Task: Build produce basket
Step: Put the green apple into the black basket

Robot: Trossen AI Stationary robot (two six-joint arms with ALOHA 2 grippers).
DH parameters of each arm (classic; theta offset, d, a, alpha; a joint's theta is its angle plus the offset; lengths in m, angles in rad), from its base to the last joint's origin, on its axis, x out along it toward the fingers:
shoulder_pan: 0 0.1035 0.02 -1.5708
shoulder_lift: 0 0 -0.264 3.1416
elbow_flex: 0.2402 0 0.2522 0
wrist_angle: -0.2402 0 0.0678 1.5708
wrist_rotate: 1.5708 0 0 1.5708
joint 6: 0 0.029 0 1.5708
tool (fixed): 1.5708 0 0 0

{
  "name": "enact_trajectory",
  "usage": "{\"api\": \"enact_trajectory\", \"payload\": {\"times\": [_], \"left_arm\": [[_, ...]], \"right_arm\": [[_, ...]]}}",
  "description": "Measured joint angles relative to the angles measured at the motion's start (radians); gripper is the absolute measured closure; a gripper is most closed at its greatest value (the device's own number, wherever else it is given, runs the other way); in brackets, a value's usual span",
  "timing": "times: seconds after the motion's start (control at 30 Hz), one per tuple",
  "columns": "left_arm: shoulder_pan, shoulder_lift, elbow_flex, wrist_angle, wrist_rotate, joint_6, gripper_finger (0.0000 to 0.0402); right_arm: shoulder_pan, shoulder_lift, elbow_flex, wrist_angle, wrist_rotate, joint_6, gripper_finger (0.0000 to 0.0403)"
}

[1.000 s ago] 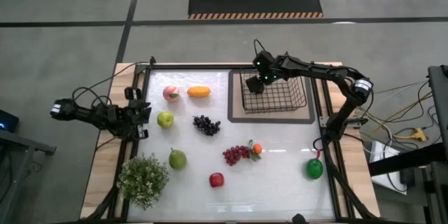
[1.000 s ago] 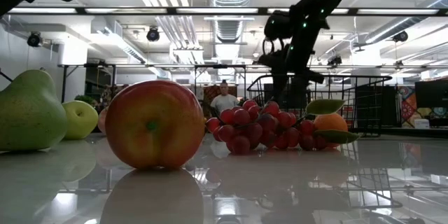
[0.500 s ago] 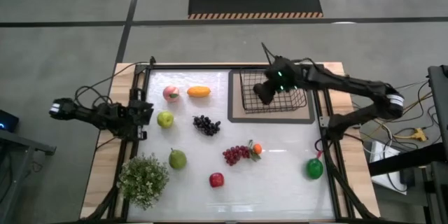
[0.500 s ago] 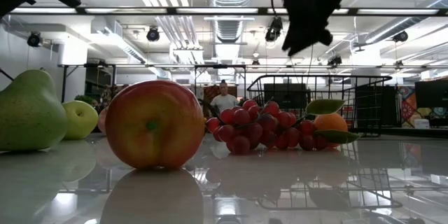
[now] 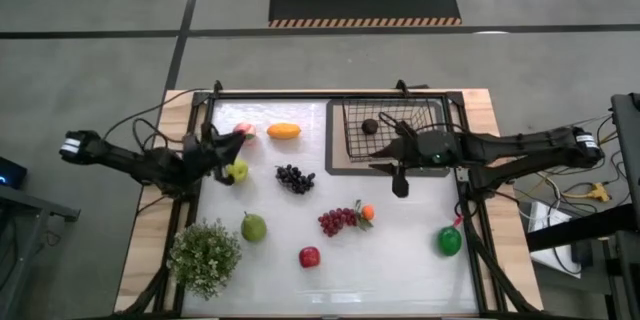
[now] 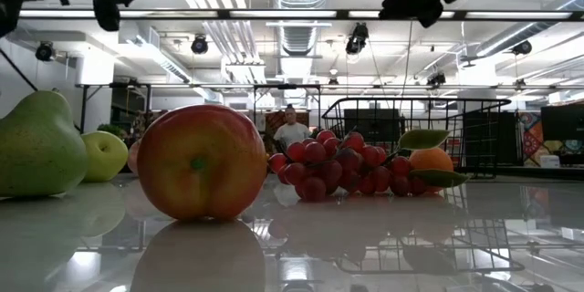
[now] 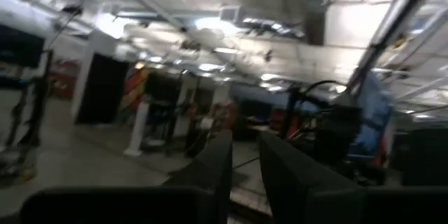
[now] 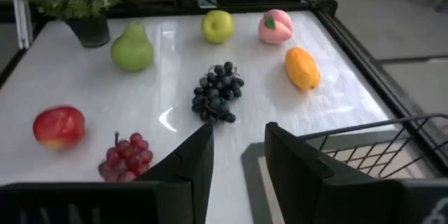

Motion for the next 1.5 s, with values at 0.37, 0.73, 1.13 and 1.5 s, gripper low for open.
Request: {"api": "enact_trajectory", "payload": {"times": [0.37,0.73,1.13,1.5], "left_arm": [[0.012,0.189,0.439,-0.99,-0.082,-0.493,0.0346],[0.068,0.383,0.775,-1.999,0.152,-1.066,0.0346],[0.167,0.428,0.76,-2.147,0.437,-1.101,0.026],[0.264,0.479,0.7,-2.192,0.448,-1.154,0.0106]], "right_arm": [[0.047,-0.06,-0.098,0.055,0.012,-0.021,0.0287],[0.047,-0.092,-0.212,0.172,0.003,-0.017,0.0287],[0.047,-0.092,-0.313,0.289,-0.007,-0.005,0.0287],[0.049,-0.091,-0.314,0.29,-0.034,0.0,0.0287]]}}
